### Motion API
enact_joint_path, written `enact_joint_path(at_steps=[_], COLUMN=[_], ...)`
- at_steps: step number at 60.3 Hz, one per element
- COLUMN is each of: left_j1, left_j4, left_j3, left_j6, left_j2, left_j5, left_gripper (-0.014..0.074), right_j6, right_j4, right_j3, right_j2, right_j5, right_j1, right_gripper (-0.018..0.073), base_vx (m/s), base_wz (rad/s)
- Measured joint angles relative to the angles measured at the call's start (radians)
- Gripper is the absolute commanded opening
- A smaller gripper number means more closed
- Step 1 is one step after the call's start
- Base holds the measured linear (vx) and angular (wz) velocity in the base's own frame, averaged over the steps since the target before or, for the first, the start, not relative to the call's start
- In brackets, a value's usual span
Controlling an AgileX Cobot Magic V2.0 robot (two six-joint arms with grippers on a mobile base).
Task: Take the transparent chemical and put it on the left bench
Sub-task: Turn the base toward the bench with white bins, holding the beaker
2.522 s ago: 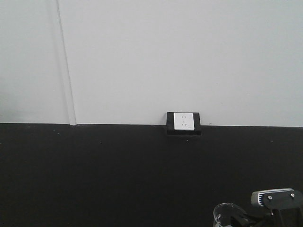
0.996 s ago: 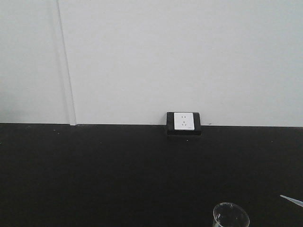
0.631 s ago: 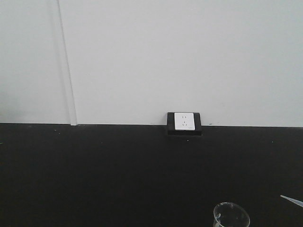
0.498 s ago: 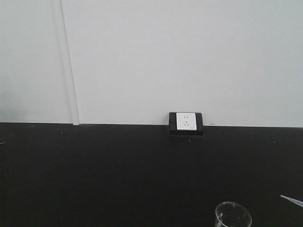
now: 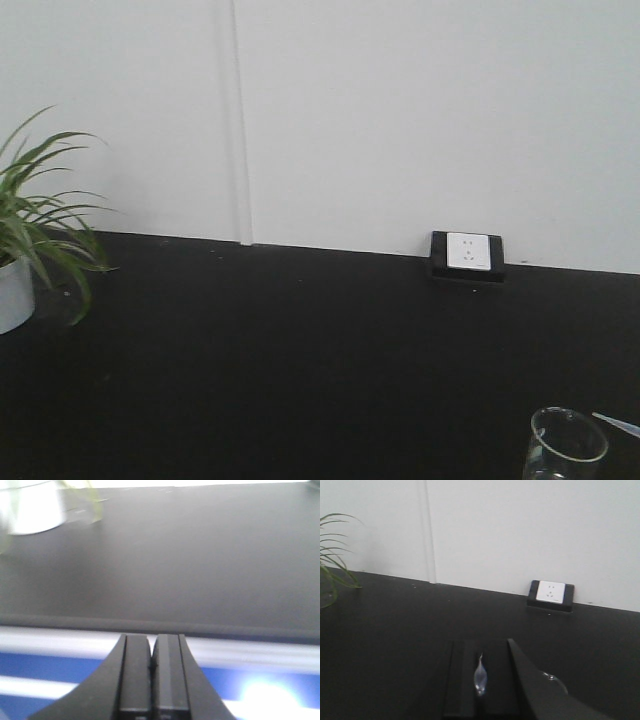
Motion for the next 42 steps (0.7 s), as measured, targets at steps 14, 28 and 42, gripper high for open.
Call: enact_joint_path(at_steps=[14,28,42], left_j1=[0.000,0.000,0.000], left_j4=[0.000,0.000,0.000], left_j3=[0.000,0.000,0.000], left_j6=[0.000,0.000,0.000], left_j2=[0.000,0.000,0.000], left_j5=[0.000,0.000,0.000], left_gripper=[-0.0003,-0.0003,-0.0003], right_j6=[0.000,0.000,0.000], right_j4=[0.001,0.001,0.001], right_j3=[0.000,0.000,0.000], right_j2=[0.000,0.000,0.000], right_j5=[0.000,0.000,0.002], right_j1=[0.000,0.000,0.000], right_gripper=[-0.0003,-0.0003,-0.0003], base_vx=[-0.22,-0.28,-0.30], base_wz=[0.41,0.39,0.47])
